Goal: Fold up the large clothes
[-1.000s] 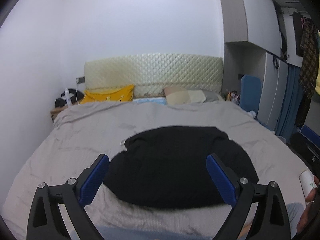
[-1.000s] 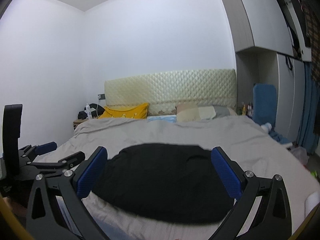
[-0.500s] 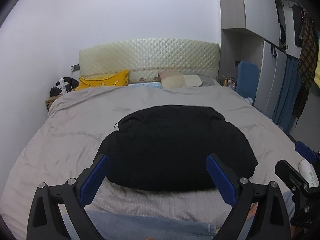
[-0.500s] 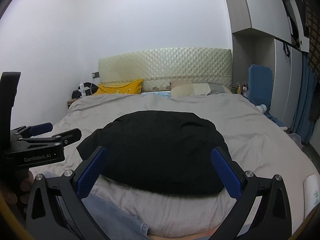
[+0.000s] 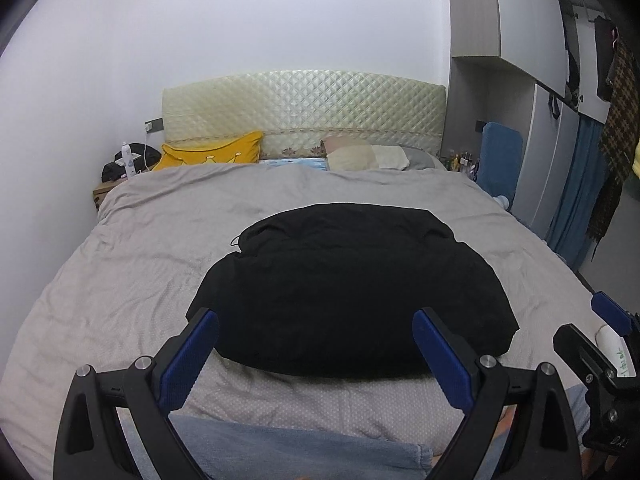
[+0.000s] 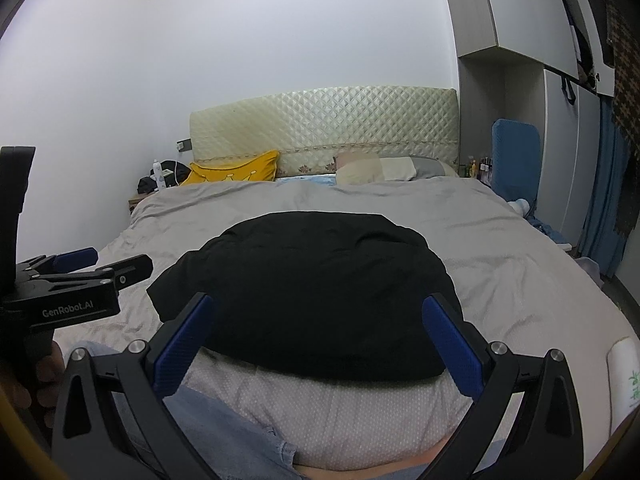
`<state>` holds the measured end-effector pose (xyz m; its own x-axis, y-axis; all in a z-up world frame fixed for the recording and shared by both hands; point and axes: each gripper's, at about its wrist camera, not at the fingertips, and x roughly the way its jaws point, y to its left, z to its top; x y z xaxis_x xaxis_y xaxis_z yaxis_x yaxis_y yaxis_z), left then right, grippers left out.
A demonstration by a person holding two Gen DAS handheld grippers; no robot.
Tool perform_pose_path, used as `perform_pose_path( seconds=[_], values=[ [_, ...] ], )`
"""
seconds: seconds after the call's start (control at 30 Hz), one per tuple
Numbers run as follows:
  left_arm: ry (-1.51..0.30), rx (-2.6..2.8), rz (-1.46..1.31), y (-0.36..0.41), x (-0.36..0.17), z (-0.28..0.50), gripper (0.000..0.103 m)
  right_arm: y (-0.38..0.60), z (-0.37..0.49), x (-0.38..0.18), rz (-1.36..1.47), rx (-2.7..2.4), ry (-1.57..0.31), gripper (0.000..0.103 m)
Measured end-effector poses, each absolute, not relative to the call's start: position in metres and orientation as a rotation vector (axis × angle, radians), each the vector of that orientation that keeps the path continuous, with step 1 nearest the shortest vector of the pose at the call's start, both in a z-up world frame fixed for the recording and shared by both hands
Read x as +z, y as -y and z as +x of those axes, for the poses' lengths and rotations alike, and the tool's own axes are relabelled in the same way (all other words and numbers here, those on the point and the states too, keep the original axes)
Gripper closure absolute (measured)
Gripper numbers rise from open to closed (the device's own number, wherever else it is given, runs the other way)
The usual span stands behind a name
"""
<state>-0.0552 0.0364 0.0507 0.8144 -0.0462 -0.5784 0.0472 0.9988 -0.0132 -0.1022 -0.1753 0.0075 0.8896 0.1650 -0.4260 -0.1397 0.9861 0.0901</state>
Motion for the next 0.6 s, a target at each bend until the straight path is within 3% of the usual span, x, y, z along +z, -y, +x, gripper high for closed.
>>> perform_pose_path(
  seconds=[0.6],
  values=[
    [-0.63, -0.065, 0.006, -0.0362, 0.0504, -0.0561, 0.005, 0.1714, -0.1062, 0.0055, 0.056, 0.16, -0.436, 0.0]
  ],
)
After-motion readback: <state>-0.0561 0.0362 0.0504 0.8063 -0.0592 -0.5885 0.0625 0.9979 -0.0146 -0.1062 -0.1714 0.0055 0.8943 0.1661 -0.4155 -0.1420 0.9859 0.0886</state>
